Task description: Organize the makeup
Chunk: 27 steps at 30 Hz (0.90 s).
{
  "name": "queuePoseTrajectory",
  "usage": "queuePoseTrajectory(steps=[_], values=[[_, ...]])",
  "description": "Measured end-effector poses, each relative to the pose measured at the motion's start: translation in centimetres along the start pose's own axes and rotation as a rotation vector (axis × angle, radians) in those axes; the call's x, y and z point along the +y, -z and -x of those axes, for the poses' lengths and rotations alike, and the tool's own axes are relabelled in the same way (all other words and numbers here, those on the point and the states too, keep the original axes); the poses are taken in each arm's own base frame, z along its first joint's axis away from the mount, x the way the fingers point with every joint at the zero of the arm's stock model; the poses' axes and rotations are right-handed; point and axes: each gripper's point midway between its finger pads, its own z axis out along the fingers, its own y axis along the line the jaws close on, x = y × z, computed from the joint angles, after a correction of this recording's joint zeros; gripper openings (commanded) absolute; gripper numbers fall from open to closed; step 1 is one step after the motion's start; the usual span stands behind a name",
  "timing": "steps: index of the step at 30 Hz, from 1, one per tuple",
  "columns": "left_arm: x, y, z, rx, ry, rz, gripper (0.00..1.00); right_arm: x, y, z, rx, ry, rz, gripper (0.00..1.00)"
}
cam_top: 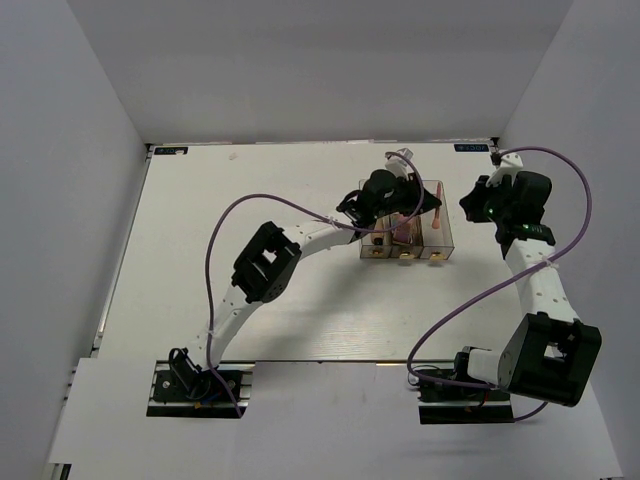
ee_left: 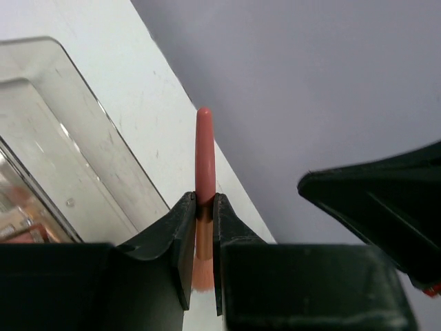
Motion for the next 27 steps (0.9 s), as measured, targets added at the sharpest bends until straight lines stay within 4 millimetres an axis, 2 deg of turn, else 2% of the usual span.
queuePoseTrajectory(steps=[5,11,12,17,20,21,22,23,24,25,26,27], values=[[1.0,-1.2,0.9,-0.075,-0.006,0.034,0.28,-0.2,0.2,0.3,-0.011,-0.003,-0.007,0.0],[2.8,-1.5,0.0,-0.068,0.001,0.076,0.5,-0.3,0.4,0.4,-0.015,-0.009,-0.011,0.0],[3.0,-1.5,-0.2,-0.064,0.002,0.082,0.56,-0.4,0.4,0.4,-0.015,-0.01,-0.012,0.0],[3.5,-1.5,-0.5,-0.055,0.001,0.101,0.61,-0.2,0.4,0.4,-0.015,-0.014,-0.003,0.04],[3.4,-1.5,-0.3,-0.064,-0.01,0.101,0.65,0.1,0.4,0.3,-0.013,-0.017,0.013,0.17],[3.3,-1.5,-0.1,-0.068,-0.016,0.099,0.66,0.3,0.4,0.3,-0.011,-0.013,0.025,0.3],[3.1,-1.4,0.1,-0.072,-0.025,0.097,0.66,0.5,0.4,0.2,-0.009,-0.012,0.036,0.39],[2.9,-1.4,0.3,-0.075,-0.037,0.095,0.67,0.8,0.5,0.2,-0.007,-0.003,0.055,0.58],[2.4,-1.2,0.8,-0.078,-0.054,0.091,0.77,1.1,0.5,0.1,-0.002,-0.004,0.073,0.64],[2.0,-1.0,1.2,-0.078,-0.071,0.09,0.82,1.3,0.5,-0.1,0.002,0.003,0.089,0.72],[1.2,-0.6,1.8,-0.075,-0.088,0.083,0.84,1.7,0.6,-0.2,0.006,0.01,0.113,0.78],[0.3,0.0,2.4,-0.067,-0.098,0.078,0.85,2.1,0.7,-0.3,0.013,0.017,0.138,0.79]])
